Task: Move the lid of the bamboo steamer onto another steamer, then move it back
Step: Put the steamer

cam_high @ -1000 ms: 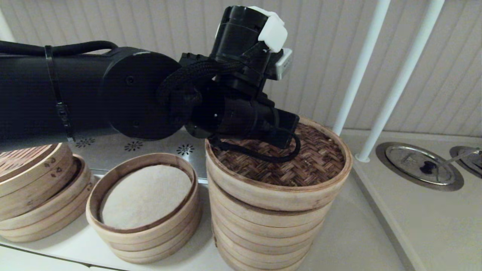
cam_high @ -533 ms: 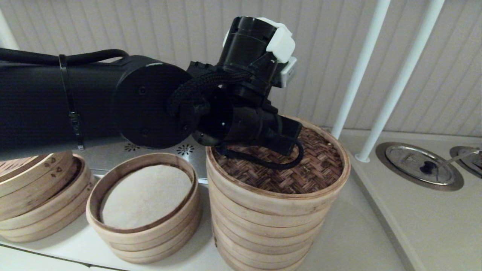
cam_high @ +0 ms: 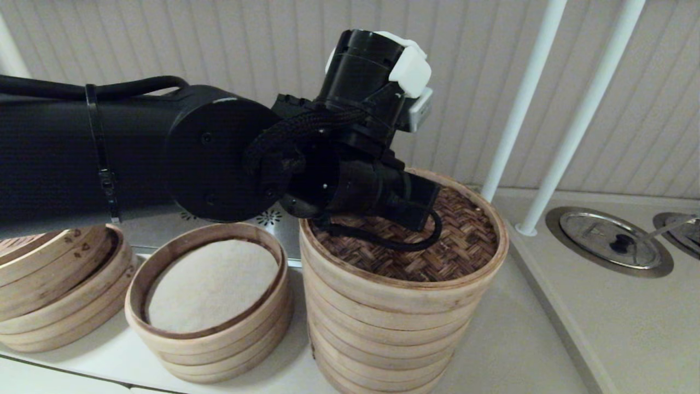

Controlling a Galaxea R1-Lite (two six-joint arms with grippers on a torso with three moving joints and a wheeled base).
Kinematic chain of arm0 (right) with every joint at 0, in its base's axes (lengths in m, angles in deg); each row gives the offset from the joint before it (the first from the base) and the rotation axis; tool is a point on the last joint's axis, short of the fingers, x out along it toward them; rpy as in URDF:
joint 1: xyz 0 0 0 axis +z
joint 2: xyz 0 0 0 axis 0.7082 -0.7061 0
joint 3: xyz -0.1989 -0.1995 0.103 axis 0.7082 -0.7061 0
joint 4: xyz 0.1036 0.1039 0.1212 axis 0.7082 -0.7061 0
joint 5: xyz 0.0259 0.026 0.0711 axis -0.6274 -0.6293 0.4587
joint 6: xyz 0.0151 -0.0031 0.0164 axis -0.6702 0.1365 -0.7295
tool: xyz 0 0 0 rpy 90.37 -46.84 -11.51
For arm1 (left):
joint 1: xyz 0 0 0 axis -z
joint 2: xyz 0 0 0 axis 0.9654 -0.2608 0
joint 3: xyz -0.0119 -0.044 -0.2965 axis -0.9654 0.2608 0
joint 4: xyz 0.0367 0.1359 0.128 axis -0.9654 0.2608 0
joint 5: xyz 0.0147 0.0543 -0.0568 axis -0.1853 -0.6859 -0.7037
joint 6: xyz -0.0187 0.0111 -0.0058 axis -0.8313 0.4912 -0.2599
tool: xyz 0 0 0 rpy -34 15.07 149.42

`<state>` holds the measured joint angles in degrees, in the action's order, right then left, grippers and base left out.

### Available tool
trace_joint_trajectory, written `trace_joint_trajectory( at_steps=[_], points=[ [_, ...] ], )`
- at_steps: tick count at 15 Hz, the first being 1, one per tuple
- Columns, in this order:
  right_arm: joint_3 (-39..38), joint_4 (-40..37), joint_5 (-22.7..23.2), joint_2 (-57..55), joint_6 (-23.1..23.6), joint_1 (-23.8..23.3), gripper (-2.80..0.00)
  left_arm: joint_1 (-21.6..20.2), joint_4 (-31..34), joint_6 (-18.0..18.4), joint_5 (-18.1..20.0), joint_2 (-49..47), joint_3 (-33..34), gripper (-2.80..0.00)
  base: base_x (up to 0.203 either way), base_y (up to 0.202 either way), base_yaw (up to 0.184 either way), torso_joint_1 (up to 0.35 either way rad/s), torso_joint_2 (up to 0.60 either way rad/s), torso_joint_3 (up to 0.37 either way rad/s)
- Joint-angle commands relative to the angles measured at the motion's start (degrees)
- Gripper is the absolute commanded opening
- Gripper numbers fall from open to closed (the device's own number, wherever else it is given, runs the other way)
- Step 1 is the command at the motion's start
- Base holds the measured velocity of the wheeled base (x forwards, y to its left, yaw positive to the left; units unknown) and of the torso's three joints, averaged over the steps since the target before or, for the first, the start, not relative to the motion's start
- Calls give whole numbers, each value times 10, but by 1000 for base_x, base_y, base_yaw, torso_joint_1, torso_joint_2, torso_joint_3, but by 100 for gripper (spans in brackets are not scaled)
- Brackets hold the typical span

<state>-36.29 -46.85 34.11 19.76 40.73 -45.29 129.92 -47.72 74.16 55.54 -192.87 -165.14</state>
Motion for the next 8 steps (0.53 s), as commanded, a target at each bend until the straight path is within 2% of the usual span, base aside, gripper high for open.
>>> trace_joint_trajectory(
  at_steps=[1,8],
  points=[
    [-1,0,0,0,0,0,-280,0,1,0,-17,0,9,0,0,0,0,0,0,0],
    [-1,0,0,0,0,0,-280,-1,-13,0,-23,45,-3,0,0,0,0,0,0,0]
  ],
)
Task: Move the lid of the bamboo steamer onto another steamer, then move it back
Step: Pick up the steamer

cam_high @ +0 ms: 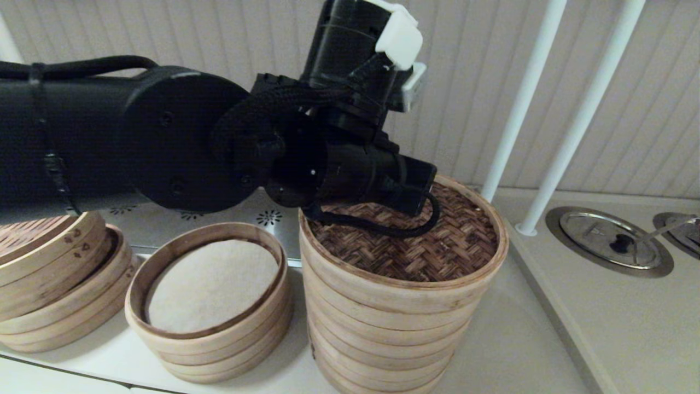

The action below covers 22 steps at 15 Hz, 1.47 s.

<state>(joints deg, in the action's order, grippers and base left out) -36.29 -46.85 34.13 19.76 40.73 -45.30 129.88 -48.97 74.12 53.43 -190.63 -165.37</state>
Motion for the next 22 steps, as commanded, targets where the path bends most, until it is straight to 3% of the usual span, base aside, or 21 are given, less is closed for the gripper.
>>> trace_joint_trajectory(
  at_steps=[1,7,8,13,16,18,20,22],
  points=[
    [-1,0,0,0,0,0,-280,-3,0,1,-2,37,1,0,0,0,0,0,0,0],
    [-1,0,0,0,0,0,-280,-51,1,0,-2,153,70,0,0,0,0,0,0,0],
    [-1,0,0,0,0,0,-280,-63,0,1,-4,176,93,-280,0,0,0,0,0,0],
    [-1,0,0,0,0,0,-280,-127,-3,1,-49,323,209,-280,0,0,0,0,0,0],
    [-1,0,0,0,0,0,-280,-232,-10,0,-35,416,314,-280,0,0,0,0,0,0],
    [-1,0,0,0,0,0,-280,-325,-20,-1,9,459,367,-280,0,0,0,0,0,0],
    [-1,0,0,0,0,0,-280,-424,-26,-1,82,511,431,-280,0,0,0,0,0,0],
    [-1,0,0,0,0,0,-280,-485,-38,-2,153,564,521,-280,0,0,0,0,0,0]
  ],
)
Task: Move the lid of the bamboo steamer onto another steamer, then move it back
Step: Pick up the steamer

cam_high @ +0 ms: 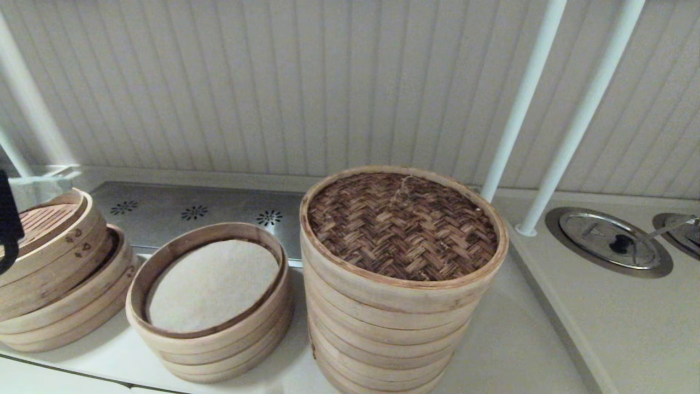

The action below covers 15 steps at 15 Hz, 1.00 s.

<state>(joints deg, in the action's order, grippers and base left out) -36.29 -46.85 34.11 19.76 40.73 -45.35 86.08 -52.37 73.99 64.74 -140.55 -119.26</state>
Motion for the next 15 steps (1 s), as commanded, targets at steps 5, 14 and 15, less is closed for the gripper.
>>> trace_joint_trajectory(
  at_steps=[5,14,15],
  points=[
    [-1,0,0,0,0,0,-280,-77,-95,-16,94,153,298,-280,0,0,0,0,0,0],
    [-1,0,0,0,0,0,-280,-79,-169,-72,92,297,543,-280,0,0,0,0,0,0],
    [-1,0,0,0,0,0,-280,-79,-170,-71,90,295,550,-280,0,0,0,0,0,0]
  ],
)
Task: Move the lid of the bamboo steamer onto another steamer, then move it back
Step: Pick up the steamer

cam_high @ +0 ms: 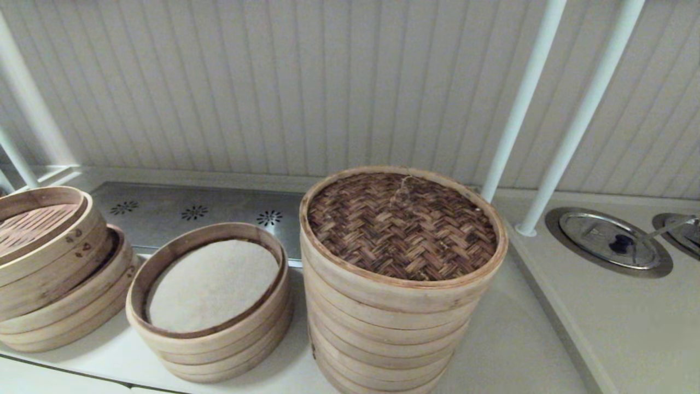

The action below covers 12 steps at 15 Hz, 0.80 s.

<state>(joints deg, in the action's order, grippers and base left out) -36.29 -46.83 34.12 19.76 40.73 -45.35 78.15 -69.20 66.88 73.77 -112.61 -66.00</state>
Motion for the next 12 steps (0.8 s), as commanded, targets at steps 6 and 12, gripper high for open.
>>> trace_joint_trajectory(
  at_steps=[6,12],
  points=[
    [-1,0,0,0,-1,0,-280,0,30,32,-49,130,34,-280,0,0,0,0,0,0],
    [-1,-1,0,0,-1,0,-280,-23,43,107,-54,243,34,-280,0,0,0,0,0,0]
  ],
)
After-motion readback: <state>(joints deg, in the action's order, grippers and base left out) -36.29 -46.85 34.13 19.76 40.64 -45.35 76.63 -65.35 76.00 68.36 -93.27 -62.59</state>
